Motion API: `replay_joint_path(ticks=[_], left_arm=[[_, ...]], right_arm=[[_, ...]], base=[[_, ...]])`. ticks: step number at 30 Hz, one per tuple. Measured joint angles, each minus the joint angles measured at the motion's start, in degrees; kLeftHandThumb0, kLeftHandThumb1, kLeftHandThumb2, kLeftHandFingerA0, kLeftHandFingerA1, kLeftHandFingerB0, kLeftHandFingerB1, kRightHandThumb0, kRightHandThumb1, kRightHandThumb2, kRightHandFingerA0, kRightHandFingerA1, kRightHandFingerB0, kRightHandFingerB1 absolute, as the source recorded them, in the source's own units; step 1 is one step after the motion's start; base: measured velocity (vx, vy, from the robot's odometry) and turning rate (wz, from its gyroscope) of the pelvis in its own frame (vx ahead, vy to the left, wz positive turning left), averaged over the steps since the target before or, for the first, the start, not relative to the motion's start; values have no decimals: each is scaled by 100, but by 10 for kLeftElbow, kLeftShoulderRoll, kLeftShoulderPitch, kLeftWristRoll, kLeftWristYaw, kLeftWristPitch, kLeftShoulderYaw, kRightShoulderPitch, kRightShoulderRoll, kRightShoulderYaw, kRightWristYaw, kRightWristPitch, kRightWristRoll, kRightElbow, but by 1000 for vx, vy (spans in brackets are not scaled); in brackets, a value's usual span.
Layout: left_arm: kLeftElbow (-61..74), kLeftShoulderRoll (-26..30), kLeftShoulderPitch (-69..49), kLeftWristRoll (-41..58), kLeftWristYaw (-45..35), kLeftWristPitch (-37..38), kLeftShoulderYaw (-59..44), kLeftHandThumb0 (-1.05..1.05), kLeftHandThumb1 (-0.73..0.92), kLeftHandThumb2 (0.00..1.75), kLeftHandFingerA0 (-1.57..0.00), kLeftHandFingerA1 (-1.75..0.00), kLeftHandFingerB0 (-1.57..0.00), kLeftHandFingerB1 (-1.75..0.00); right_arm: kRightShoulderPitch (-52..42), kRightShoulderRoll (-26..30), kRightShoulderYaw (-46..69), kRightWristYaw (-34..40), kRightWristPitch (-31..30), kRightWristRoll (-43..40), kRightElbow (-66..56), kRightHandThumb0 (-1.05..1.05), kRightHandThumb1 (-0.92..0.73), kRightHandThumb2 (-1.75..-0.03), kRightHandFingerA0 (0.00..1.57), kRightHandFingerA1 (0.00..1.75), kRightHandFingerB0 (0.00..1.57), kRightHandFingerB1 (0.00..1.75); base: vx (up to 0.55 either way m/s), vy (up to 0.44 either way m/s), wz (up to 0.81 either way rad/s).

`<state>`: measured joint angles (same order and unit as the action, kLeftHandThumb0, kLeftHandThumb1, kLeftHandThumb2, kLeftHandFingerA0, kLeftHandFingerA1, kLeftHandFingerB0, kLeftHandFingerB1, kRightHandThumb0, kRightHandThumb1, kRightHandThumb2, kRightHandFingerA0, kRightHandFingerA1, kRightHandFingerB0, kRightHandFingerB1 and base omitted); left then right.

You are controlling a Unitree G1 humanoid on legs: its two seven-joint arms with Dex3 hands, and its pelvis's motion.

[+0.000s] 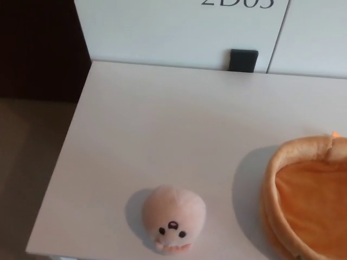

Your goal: The robot walks towards a table in front, picks a dumpling toy with left hand and puts it in an orange round plate

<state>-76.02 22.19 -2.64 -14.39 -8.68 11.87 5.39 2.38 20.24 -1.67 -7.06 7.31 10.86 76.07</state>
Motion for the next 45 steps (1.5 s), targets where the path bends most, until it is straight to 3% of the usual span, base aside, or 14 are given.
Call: replay_joint_path(ticks=[9,13,14,17,19,20,21,25,27,31,32,35,37,45], left_arm=[[-7,-5,-1,0,-1,-1,-2,-32,57,57,-80,-57,-31,-34],[-7,-5,-1,-1,0,-1,-2,-36,62,59,-67,-52,-29,-34],[-8,-5,-1,-1,0,-1,-2,-36,61,59,-71,-55,-29,-34],[-8,-5,-1,-1,0,-1,-3,-47,46,73,-65,-62,-24,-43],[-7,-5,-1,0,1,-1,-7,-36,56,57,-75,-57,-25,-31],[-6,-5,0,0,1,-1,-9,-32,57,58,-78,-78,-21,-31],[-3,-3,1,1,1,-1,-14,-31,35,87,-58,-76,-8,-47],[30,21,-2,4,-2,16,-23,-53,45,71,-26,-51,-16,-37],[71,38,-18,7,-3,30,-32,-25,34,89,-15,-56,-10,-51],[160,50,-63,20,-4,48,-61,-50,42,66,-16,-53,-13,-35],[196,52,-85,24,-4,55,-75,-30,34,88,-5,-54,0,-48],[271,52,-138,37,-9,65,-109,-47,47,57,-7,-38,-6,-22],[323,52,-177,46,-13,70,-136,-53,35,72,-4,-44,-4,-23],[513,52,-284,82,-30,73,-254,-51,34,71,0,-28,0,-27]], right_arm=[[2,0,-1,0,-1,1,2,-27,-58,-57,74,53,48,40],[2,0,-2,0,-1,1,2,-36,-45,-74,69,61,42,49],[3,0,-3,0,-1,2,2,-28,-56,-57,76,52,47,39],[3,0,-4,0,-2,3,2,-28,-56,-57,76,53,48,39],[3,0,-3,0,-2,3,2,-29,-55,-57,78,54,49,39],[3,0,-3,0,-2,3,2,-28,-55,-57,78,55,49,40],[4,0,-2,0,-2,3,2,-27,-55,-57,76,56,50,40],[8,-2,3,1,-3,1,3,-28,-56,-57,77,57,50,40],[10,-2,4,1,-3,1,2,-27,-57,-57,76,57,50,40],[12,-2,5,1,-3,0,2,-29,-58,-58,79,59,51,41],[14,-2,5,1,-3,0,1,-29,-57,-57,79,59,50,40],[15,-2,5,1,-3,1,1,-29,-62,-59,78,56,51,41],[16,-2,4,1,-3,1,1,-29,-64,-59,78,55,51,41],[18,-2,3,1,-3,1,1,-28,-63,-59,81,59,52,41]], base=[[0,0,0],[0,0,0],[0,0,0],[0,0,0],[0,0,0],[0,0,0],[0,0,0],[0,0,0],[0,0,0],[0,0,0],[0,0,0],[0,0,0],[0,0,0],[0,0,0]])
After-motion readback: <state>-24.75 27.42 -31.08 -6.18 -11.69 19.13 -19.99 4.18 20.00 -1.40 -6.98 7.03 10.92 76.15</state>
